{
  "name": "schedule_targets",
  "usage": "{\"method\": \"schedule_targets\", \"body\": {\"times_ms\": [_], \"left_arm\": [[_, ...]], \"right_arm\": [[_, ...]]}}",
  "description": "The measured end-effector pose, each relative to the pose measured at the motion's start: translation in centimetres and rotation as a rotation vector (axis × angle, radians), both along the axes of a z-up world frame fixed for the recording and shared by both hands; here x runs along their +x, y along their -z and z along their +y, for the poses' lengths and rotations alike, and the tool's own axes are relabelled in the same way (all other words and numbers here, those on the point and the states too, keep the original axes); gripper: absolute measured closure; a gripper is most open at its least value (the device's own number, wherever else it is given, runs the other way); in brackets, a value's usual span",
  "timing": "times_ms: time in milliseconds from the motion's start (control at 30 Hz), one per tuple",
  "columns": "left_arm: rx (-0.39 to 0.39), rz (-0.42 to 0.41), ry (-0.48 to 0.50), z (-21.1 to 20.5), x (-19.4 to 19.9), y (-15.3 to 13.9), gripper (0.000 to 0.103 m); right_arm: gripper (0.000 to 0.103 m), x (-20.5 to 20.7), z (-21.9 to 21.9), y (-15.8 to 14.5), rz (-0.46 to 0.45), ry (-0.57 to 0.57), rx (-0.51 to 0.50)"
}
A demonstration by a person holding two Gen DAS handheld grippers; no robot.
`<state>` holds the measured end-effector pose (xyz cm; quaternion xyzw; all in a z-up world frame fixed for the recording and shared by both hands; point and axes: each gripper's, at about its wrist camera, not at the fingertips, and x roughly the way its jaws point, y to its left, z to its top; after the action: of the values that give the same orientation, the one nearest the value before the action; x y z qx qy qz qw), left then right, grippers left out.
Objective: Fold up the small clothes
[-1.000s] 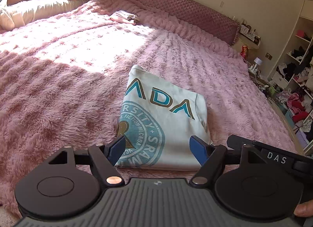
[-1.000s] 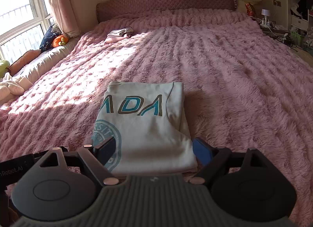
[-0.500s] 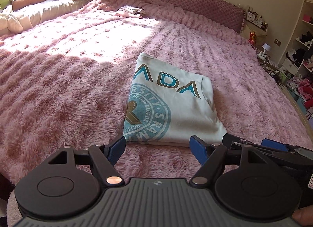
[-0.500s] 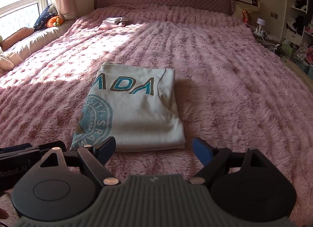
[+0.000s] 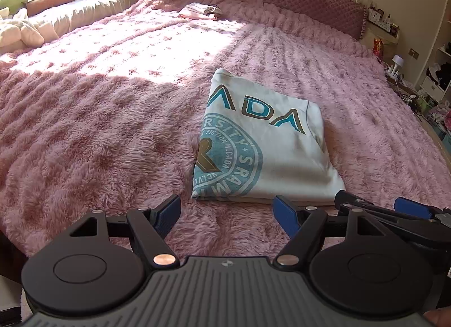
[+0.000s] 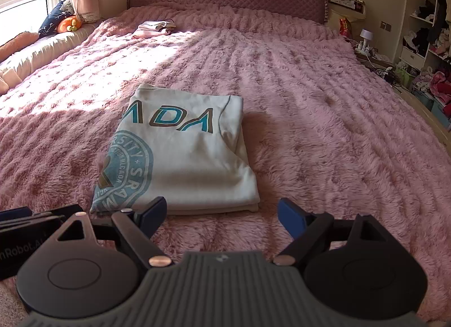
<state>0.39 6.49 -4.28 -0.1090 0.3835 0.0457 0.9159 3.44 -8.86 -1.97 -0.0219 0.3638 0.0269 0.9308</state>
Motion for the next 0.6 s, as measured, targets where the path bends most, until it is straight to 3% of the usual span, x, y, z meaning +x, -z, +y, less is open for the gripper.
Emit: {"method": "schedule_targets", "body": {"times_ms": [600], "left_arm": [[-0.001,0.033,-0.006,0.04,0.10,0.33,0.022]], "right_arm": [[0.021,0.30,0.23,0.67,0.028,-0.001,0.004]]}}
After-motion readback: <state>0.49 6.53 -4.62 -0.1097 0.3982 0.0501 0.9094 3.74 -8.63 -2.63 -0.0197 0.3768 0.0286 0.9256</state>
